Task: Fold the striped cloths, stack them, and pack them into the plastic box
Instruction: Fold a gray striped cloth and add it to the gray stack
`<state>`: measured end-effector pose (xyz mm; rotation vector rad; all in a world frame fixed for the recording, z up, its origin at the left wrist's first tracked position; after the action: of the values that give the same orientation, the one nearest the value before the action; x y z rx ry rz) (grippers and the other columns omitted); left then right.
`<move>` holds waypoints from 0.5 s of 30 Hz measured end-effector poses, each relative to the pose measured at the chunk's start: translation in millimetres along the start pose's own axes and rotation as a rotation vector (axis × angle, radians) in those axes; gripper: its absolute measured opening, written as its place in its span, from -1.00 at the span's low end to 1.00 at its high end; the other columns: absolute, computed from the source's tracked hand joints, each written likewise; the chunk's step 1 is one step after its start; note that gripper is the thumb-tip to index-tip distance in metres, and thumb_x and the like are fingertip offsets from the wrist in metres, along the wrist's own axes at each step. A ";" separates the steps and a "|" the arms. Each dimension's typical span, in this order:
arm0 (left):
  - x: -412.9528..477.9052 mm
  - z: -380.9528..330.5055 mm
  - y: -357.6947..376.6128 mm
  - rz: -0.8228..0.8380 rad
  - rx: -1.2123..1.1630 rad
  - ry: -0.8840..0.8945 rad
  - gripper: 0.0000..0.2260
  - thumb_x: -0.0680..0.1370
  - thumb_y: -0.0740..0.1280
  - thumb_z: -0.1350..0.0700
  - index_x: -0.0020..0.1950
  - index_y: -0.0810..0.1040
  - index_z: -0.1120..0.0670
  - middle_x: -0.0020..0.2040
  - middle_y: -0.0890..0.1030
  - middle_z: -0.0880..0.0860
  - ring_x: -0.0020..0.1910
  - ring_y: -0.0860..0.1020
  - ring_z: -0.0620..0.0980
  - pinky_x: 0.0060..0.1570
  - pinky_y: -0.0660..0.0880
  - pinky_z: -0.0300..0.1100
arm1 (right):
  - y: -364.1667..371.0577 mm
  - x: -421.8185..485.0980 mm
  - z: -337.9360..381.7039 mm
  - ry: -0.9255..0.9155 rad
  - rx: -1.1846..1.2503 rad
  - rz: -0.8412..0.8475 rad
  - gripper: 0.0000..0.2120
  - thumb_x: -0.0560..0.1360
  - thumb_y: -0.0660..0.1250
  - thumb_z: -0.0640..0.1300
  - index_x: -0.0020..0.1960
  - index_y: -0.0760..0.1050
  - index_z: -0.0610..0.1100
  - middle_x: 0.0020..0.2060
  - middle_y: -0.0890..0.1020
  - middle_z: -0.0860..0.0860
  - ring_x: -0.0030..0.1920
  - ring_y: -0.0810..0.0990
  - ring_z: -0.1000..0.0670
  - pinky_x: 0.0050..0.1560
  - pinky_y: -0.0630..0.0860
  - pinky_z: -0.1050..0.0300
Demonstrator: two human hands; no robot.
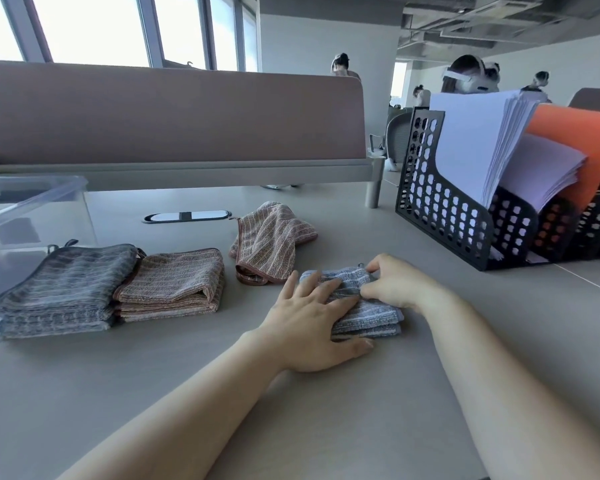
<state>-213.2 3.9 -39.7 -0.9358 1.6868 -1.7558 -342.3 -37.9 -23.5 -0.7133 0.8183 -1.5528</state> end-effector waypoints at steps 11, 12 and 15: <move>-16.0 20.0 -63.2 -0.568 -0.369 -0.197 -0.58 0.46 0.34 -0.09 0.22 0.31 0.03 0.13 0.50 0.01 0.09 0.52 0.08 0.01 0.45 -0.04 | 2.8 -1.1 43.9 0.019 1.188 0.081 -0.85 0.52 0.33 -0.09 -0.11 0.46 -0.18 -0.34 0.53 -0.07 -0.47 0.55 0.03 -0.47 0.52 0.21; -19.9 33.3 -69.0 -0.620 -0.570 -0.237 -0.70 0.48 0.34 -0.02 0.12 0.35 0.03 0.03 0.55 0.03 -0.02 0.55 0.09 -0.07 0.48 -0.01 | -1.9 -1.6 51.5 -0.035 1.297 0.063 -0.83 0.53 0.31 -0.07 -0.07 0.43 -0.18 -0.30 0.53 -0.06 -0.44 0.57 0.05 -0.43 0.55 0.20; -32.8 78.9 -68.6 -0.698 -1.217 -0.401 -0.81 0.46 0.34 0.09 0.03 0.42 0.07 -0.02 0.58 0.13 -0.02 0.57 0.10 0.03 0.53 0.09 | -18.8 -2.0 65.0 -0.218 1.273 -0.140 -0.75 0.53 0.32 -0.04 0.13 0.39 -0.12 -0.02 0.53 -0.03 -0.19 0.63 0.05 -0.27 0.57 0.21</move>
<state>-125.2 -14.6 23.1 -2.4065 2.2250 -0.5258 -299.5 -41.7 28.8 0.0281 -0.4434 -1.7001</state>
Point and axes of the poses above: each hand's wrist, its own x-axis towards the middle knuckle, its own y-axis out of the palm, z = x × y, the point moved 9 cm from there along x, towards the middle knuckle
